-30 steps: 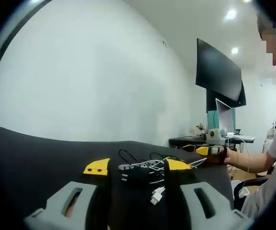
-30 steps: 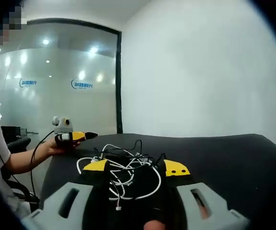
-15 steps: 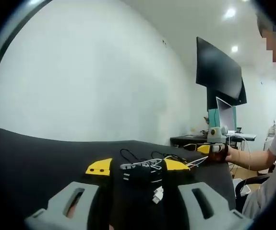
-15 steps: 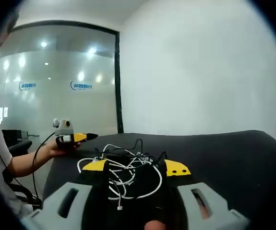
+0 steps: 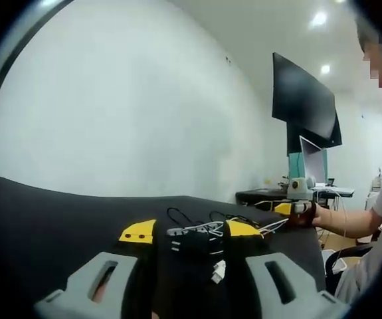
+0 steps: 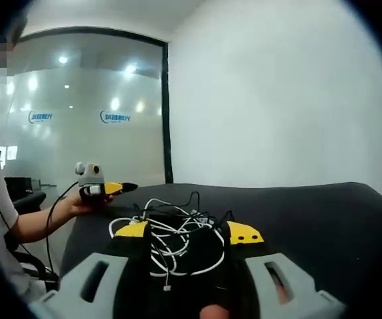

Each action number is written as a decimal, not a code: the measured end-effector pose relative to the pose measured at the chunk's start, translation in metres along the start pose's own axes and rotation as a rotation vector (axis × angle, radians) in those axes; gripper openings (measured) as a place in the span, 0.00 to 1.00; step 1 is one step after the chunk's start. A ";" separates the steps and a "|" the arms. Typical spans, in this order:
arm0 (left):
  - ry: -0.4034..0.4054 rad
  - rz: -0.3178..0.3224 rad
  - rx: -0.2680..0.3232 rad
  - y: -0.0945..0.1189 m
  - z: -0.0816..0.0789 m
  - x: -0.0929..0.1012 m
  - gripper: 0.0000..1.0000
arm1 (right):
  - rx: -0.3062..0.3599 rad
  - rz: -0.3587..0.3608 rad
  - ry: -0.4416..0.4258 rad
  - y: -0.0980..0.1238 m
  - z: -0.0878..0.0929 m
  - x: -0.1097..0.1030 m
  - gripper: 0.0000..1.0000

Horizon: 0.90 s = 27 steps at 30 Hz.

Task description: Grab the wires, straighten them and put them on the rack

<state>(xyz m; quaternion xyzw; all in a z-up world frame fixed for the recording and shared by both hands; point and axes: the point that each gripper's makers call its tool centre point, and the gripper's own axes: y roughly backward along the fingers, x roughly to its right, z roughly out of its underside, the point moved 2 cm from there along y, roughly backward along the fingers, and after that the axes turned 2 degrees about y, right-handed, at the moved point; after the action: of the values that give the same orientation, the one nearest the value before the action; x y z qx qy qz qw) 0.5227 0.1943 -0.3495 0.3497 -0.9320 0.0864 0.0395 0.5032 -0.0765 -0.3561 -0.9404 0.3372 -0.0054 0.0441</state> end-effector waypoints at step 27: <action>-0.001 0.039 0.058 0.004 -0.012 0.009 0.40 | 0.080 0.031 0.152 0.007 -0.019 0.005 0.39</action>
<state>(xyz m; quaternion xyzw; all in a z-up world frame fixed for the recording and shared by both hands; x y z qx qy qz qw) 0.5133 0.1940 -0.3369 0.3324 -0.9358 0.1138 0.0271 0.5021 -0.0861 -0.3378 -0.9294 0.3537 -0.0897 0.0558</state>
